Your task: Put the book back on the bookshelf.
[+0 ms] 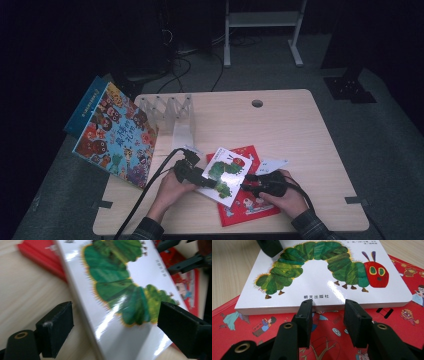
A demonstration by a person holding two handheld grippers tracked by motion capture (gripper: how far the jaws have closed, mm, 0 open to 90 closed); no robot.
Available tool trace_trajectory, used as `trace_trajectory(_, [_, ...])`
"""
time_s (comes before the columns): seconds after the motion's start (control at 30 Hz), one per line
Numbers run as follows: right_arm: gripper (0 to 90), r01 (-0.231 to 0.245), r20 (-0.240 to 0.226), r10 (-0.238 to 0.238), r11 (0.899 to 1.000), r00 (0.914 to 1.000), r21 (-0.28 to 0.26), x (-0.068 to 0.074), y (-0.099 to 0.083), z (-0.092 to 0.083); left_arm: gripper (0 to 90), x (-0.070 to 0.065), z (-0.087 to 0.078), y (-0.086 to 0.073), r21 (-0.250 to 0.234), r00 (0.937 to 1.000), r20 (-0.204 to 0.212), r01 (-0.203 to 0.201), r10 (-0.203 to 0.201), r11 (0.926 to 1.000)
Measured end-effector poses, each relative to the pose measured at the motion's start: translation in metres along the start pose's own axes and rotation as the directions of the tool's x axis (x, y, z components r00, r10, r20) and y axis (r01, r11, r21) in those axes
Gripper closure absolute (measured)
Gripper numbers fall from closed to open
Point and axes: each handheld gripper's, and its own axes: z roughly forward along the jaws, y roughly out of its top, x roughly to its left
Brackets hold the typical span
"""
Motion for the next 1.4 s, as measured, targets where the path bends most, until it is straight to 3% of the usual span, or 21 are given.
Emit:
trace_trajectory(0.33, [58.4, -0.020, -0.006, 0.020, 1.000, 0.9998, -0.006, 0.001, -0.001, 0.000, 16.1, -0.003, -0.004, 0.003, 0.025, 0.9996, -0.026, 0.014, -0.014, 0.9996])
trace_trajectory(0.5, [58.4, -0.026, -0.004, 0.026, 1.000, 0.9997, -0.003, 0.002, 0.000, 0.000, 16.2, -0.006, -0.012, 0.004, -0.033, 0.9997, -0.005, 0.024, -0.024, 0.9992])
trace_trajectory(0.93, [58.6, -0.049, -0.012, 0.050, 0.999, 0.9987, 0.005, 0.001, -0.001, -0.002, 16.1, -0.024, -0.037, 0.011, -0.132, 0.9977, 0.062, -0.017, 0.025, 0.9911])
trace_trajectory(1.17, [58.5, -0.057, -0.002, 0.057, 0.998, 0.9984, 0.013, 0.002, -0.001, -0.003, 21.0, -0.039, -0.045, 0.017, -0.215, 0.9914, 0.109, -0.048, 0.072, 0.9754])
trace_trajectory(1.33, [58.4, -0.064, -0.001, 0.064, 0.998, 0.9979, 0.013, 0.003, -0.001, -0.004, 22.7, -0.043, -0.047, 0.018, -0.237, 0.9878, 0.131, -0.052, 0.085, 0.9700])
trace_trajectory(1.4, [58.4, -0.065, 0.000, 0.065, 0.998, 0.9979, 0.014, 0.003, -0.001, -0.004, 27.1, -0.044, -0.045, 0.019, -0.219, 0.9836, 0.158, -0.052, 0.088, 0.9743])
